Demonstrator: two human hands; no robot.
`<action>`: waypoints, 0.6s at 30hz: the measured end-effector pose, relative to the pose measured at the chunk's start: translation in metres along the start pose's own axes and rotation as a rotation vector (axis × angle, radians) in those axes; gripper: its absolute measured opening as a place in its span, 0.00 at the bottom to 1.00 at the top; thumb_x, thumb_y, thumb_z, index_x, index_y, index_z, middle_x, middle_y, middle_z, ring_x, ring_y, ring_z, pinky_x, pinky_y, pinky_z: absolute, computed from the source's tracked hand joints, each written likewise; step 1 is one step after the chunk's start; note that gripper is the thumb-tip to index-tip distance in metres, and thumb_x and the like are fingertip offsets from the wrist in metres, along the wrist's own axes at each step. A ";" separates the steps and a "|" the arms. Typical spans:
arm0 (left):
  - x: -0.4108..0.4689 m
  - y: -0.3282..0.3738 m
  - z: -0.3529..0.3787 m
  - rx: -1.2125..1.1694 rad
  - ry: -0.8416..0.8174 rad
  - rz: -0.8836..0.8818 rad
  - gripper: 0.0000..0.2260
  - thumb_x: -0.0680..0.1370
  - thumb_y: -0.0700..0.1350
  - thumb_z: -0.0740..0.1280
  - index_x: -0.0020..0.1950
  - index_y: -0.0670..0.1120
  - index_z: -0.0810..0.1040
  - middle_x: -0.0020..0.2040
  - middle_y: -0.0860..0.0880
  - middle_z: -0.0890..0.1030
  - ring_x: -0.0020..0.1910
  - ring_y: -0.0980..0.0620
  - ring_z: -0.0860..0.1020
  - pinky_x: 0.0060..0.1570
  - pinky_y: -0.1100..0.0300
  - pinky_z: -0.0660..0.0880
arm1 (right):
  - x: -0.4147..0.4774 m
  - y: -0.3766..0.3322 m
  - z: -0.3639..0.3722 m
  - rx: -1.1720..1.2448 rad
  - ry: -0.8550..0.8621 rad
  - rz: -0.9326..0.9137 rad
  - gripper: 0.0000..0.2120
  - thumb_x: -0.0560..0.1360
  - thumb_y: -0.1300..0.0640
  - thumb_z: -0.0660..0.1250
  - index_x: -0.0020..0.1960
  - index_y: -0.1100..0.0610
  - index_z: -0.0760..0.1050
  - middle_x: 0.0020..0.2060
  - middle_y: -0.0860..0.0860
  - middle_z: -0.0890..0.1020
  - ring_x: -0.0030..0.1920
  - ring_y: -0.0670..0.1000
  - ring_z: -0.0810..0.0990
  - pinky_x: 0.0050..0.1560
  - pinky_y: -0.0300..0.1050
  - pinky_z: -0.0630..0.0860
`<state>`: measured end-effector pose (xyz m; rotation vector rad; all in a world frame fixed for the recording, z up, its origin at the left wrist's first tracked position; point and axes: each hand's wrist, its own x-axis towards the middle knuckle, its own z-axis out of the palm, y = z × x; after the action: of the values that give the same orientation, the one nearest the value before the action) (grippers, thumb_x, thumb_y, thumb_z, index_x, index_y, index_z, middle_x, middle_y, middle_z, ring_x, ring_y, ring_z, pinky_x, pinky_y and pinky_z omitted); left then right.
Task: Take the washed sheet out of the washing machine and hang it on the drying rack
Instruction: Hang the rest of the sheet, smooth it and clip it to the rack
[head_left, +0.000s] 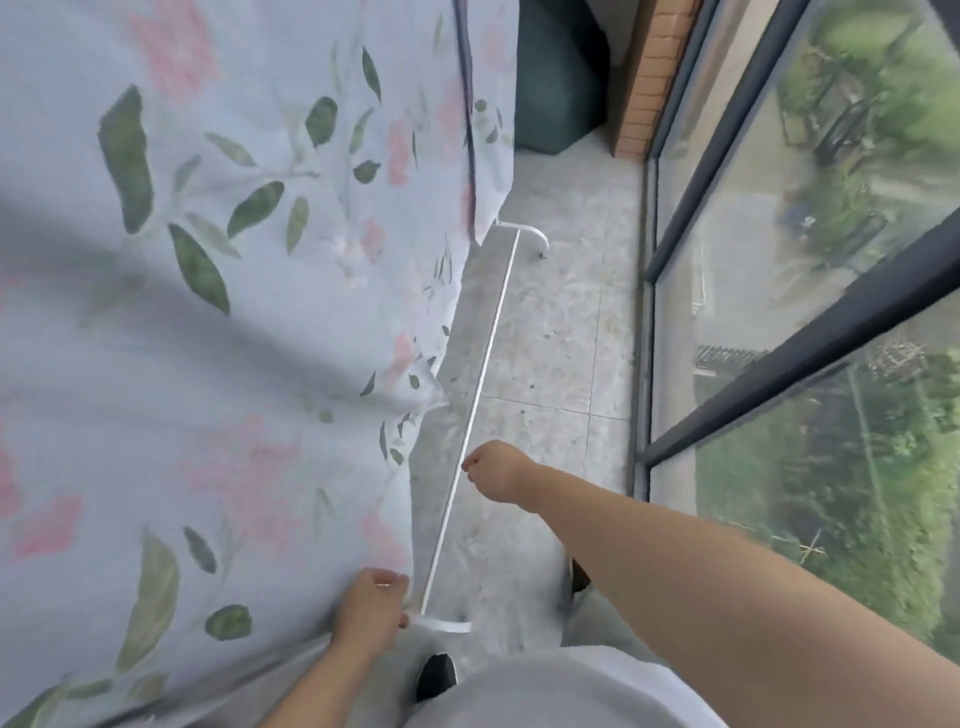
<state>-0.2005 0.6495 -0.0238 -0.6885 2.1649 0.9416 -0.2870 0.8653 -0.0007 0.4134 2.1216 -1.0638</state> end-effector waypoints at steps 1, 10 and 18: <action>-0.001 0.009 0.004 -0.021 0.027 -0.023 0.04 0.80 0.43 0.64 0.52 0.43 0.75 0.41 0.45 0.79 0.35 0.44 0.82 0.36 0.58 0.72 | 0.007 0.005 -0.013 -0.006 -0.020 0.013 0.16 0.79 0.65 0.58 0.64 0.64 0.77 0.62 0.59 0.79 0.63 0.59 0.77 0.59 0.46 0.74; 0.027 0.102 0.029 -0.097 0.172 -0.026 0.06 0.80 0.47 0.63 0.55 0.47 0.74 0.45 0.54 0.78 0.38 0.49 0.83 0.44 0.54 0.77 | 0.079 0.013 -0.073 0.030 -0.130 0.100 0.17 0.81 0.63 0.57 0.68 0.67 0.72 0.62 0.63 0.78 0.50 0.55 0.76 0.59 0.51 0.76; 0.077 0.132 0.044 -0.075 0.124 0.013 0.12 0.81 0.48 0.62 0.64 0.48 0.71 0.52 0.51 0.79 0.40 0.52 0.82 0.34 0.62 0.69 | 0.117 0.018 -0.082 0.064 -0.167 0.178 0.17 0.81 0.64 0.57 0.68 0.66 0.72 0.50 0.56 0.75 0.49 0.53 0.74 0.56 0.50 0.76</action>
<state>-0.3236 0.7476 -0.0482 -0.7882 2.2537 1.0155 -0.3956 0.9377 -0.0626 0.5156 1.8710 -1.0288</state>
